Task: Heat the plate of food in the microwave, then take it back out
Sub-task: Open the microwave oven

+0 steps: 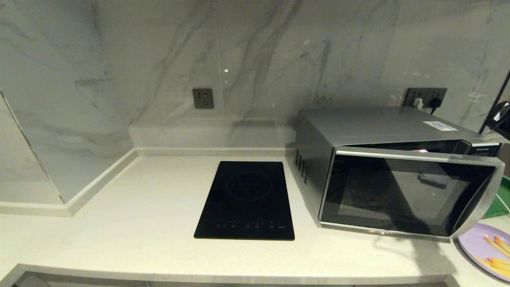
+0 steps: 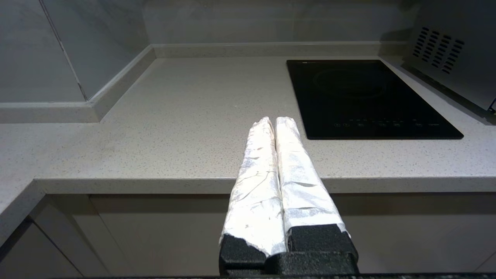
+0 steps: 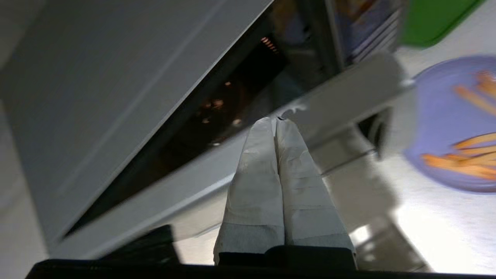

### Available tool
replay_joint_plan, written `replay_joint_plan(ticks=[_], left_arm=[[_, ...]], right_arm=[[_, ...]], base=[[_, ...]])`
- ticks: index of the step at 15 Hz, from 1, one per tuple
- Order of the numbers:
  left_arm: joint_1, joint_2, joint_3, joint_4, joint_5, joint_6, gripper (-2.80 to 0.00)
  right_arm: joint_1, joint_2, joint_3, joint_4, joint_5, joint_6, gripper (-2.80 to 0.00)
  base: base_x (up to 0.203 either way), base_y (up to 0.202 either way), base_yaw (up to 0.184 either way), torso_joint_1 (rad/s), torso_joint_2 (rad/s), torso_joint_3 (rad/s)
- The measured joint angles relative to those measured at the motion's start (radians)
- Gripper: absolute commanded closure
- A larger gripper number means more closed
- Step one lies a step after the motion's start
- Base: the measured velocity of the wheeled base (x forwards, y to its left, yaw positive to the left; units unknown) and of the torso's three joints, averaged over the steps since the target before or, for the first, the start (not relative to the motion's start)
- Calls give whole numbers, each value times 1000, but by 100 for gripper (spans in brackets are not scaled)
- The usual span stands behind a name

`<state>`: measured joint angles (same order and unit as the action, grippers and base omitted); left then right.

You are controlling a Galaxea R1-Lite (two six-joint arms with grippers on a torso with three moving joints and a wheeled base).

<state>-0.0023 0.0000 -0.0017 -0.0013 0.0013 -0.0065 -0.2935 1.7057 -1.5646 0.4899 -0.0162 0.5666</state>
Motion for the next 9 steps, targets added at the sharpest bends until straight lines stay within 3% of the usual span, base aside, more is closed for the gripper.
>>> replay_joint_plan(ticks=[2,9], left_arm=[[0,0,0,0,0,0,0],[0,0,0,0,0,0,0]], right_arm=[[-36,70,-58,27,72,32,0],[-98,191,-86,27,106,35,0]], base=[[0,0,0,0,0,0],[0,0,0,0,0,0]])
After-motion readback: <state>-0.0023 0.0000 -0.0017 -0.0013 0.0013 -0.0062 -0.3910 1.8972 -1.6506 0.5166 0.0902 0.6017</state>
